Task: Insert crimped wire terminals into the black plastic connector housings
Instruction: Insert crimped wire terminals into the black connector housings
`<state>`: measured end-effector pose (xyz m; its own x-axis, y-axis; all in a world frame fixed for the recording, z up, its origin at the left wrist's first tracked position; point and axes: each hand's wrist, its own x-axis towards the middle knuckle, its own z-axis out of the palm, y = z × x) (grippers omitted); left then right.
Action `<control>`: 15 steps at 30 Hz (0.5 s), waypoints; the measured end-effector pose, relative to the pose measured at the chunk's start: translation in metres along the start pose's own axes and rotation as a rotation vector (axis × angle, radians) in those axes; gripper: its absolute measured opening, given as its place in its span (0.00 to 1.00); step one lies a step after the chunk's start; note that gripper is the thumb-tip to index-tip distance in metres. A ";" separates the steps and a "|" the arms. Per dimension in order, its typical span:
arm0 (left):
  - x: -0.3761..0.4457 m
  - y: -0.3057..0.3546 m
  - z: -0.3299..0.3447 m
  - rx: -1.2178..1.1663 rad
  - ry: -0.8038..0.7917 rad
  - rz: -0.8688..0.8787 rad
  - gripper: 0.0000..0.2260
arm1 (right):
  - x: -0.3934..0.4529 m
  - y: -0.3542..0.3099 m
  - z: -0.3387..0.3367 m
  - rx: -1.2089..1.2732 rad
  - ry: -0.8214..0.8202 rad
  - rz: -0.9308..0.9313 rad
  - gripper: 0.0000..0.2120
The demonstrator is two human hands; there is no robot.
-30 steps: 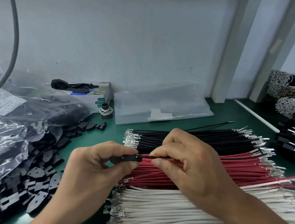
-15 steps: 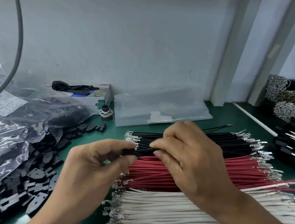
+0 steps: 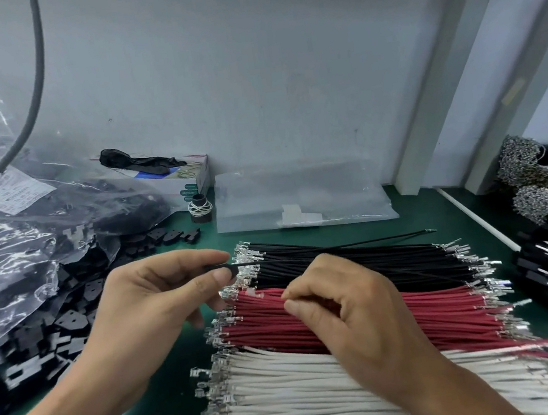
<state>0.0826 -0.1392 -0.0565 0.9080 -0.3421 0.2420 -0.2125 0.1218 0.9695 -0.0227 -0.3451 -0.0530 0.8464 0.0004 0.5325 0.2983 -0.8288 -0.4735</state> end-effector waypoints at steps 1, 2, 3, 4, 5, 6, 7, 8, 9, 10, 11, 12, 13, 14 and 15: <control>0.000 0.000 0.000 -0.037 -0.015 -0.022 0.15 | 0.001 0.001 -0.001 0.044 0.030 0.014 0.04; 0.000 0.001 -0.001 -0.070 -0.038 -0.045 0.16 | 0.001 0.000 -0.002 0.065 0.057 0.018 0.04; -0.001 0.002 -0.001 -0.100 -0.062 -0.063 0.19 | 0.002 -0.001 -0.002 0.065 0.077 0.014 0.05; -0.002 0.002 0.000 -0.128 -0.084 -0.078 0.24 | 0.002 -0.002 -0.002 0.056 0.087 0.007 0.05; -0.002 0.003 0.000 -0.154 -0.101 -0.094 0.27 | 0.002 -0.003 -0.001 0.047 0.091 -0.003 0.05; -0.003 0.004 0.000 -0.176 -0.115 -0.109 0.28 | 0.003 -0.003 -0.001 0.043 0.091 -0.011 0.05; -0.003 0.004 0.001 -0.194 -0.128 -0.121 0.28 | 0.003 -0.003 -0.001 0.044 0.091 -0.017 0.06; -0.003 0.004 0.001 -0.209 -0.142 -0.131 0.28 | 0.002 -0.004 -0.002 0.046 0.091 -0.020 0.06; -0.003 0.005 0.001 -0.221 -0.148 -0.141 0.28 | 0.002 -0.004 -0.002 0.048 0.093 -0.021 0.06; -0.003 0.005 0.001 -0.229 -0.153 -0.150 0.29 | 0.002 -0.004 -0.002 0.049 0.097 -0.022 0.07; -0.003 0.005 0.001 -0.235 -0.157 -0.161 0.30 | 0.002 -0.005 -0.002 0.051 0.104 -0.022 0.07; -0.003 0.005 0.002 -0.237 -0.160 -0.173 0.30 | 0.002 -0.005 -0.003 0.052 0.113 -0.022 0.07; -0.003 0.005 0.002 -0.236 -0.161 -0.183 0.31 | 0.002 -0.006 -0.003 0.051 0.122 -0.026 0.07; -0.003 0.005 0.002 -0.235 -0.162 -0.190 0.32 | 0.002 -0.006 -0.002 0.046 0.127 -0.033 0.07; -0.003 0.006 0.002 -0.234 -0.163 -0.196 0.32 | 0.003 -0.006 -0.002 0.035 0.129 -0.045 0.07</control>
<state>0.0776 -0.1392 -0.0518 0.8499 -0.5219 0.0734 0.0657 0.2432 0.9677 -0.0232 -0.3415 -0.0473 0.7686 -0.0371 0.6387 0.3518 -0.8093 -0.4704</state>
